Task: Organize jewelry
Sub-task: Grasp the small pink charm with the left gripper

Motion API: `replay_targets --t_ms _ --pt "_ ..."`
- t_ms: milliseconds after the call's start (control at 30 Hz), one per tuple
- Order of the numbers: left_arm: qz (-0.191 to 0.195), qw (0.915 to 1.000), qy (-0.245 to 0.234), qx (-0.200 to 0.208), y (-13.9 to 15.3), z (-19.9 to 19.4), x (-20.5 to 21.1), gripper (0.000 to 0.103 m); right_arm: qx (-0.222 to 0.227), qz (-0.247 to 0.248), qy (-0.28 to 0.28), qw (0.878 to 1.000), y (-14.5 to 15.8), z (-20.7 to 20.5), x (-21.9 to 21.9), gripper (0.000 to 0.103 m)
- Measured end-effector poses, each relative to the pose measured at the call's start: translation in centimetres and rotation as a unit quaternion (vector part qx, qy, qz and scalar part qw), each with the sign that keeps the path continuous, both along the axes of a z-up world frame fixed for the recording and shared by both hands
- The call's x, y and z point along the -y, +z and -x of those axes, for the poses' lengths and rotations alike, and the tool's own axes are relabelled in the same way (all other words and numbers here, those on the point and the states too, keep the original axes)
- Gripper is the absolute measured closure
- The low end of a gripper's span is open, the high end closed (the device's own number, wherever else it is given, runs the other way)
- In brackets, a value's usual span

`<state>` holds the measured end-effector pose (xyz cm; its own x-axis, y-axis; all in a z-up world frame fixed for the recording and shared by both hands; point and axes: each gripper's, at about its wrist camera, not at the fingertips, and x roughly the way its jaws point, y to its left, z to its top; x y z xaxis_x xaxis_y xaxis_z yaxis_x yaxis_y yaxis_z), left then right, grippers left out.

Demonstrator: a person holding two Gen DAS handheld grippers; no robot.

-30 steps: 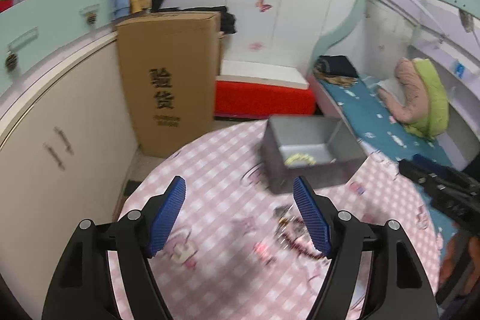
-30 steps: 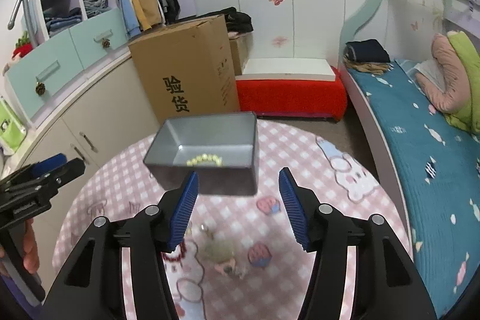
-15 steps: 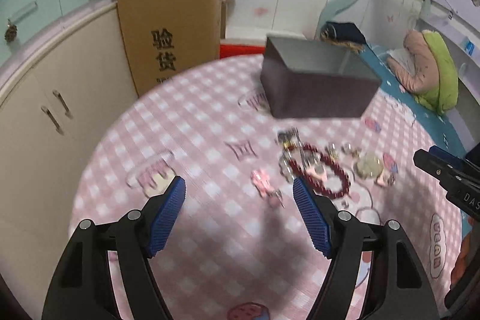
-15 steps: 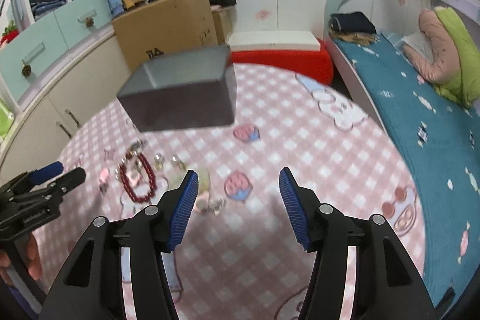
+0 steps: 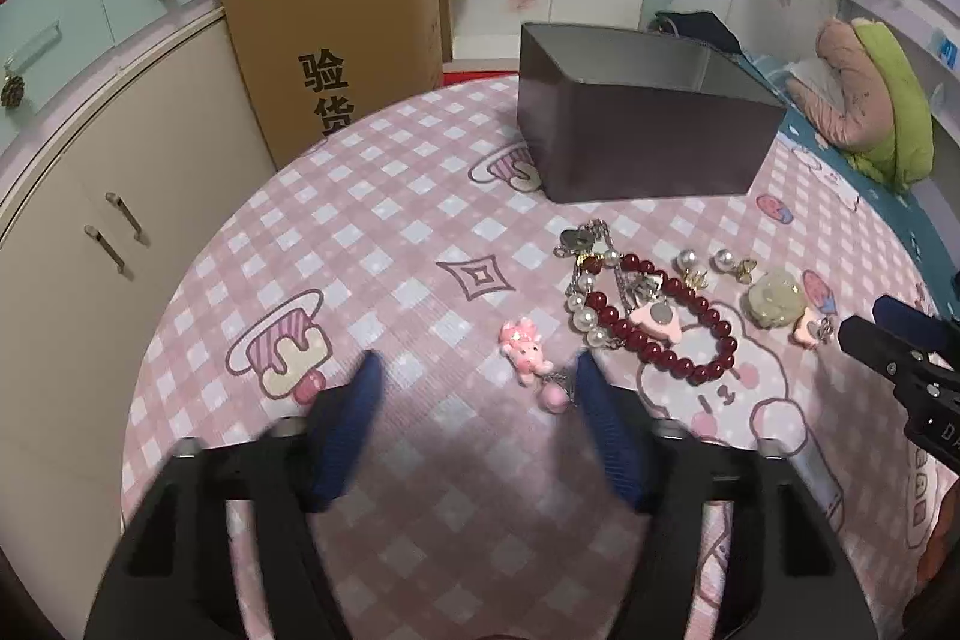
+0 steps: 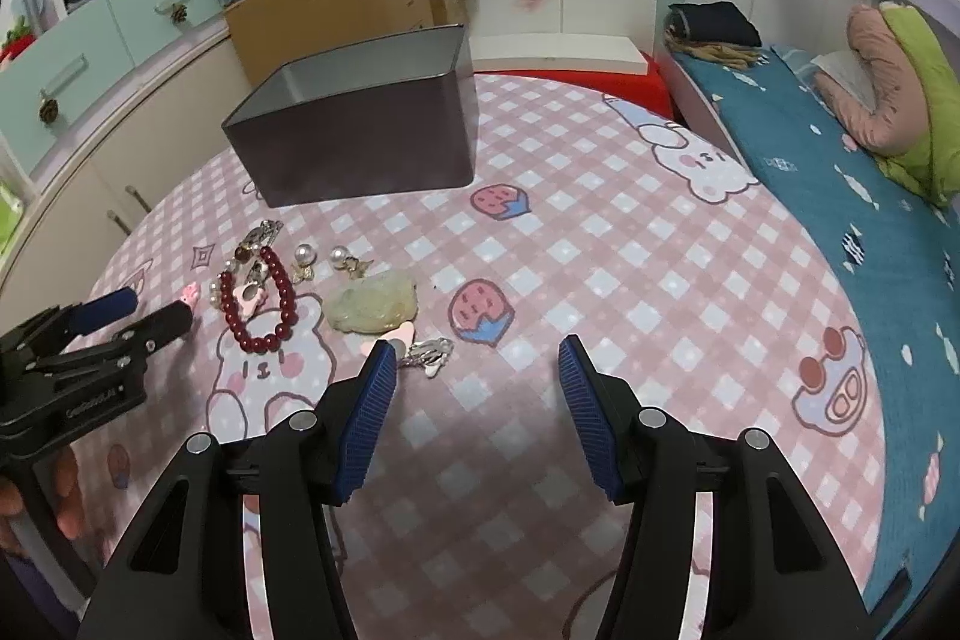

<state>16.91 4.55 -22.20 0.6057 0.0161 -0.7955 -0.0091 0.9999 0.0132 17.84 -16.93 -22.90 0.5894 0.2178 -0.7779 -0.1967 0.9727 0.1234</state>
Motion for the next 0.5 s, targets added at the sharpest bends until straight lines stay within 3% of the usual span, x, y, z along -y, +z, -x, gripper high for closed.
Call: replay_targets --t_ms 67,100,133,500 --pt "-0.005 1.0000 -0.007 0.000 -0.2 0.0 0.1 0.073 -0.003 0.002 0.004 1.000 -0.3 -0.2 -0.2 0.048" --pt "-0.007 0.9998 -0.016 0.000 -0.2 0.1 0.3 0.088 -0.004 0.004 0.006 1.000 -0.4 -0.3 -0.4 0.048" --pt "-0.010 0.9997 -0.021 0.000 -0.2 0.1 0.4 0.092 -0.005 0.005 0.008 1.000 -0.4 -0.3 -0.6 0.048" --pt "0.039 0.9987 -0.034 0.004 1.1 1.0 -0.7 0.092 -0.001 0.028 0.047 0.999 -0.9 -0.7 -3.2 0.049"
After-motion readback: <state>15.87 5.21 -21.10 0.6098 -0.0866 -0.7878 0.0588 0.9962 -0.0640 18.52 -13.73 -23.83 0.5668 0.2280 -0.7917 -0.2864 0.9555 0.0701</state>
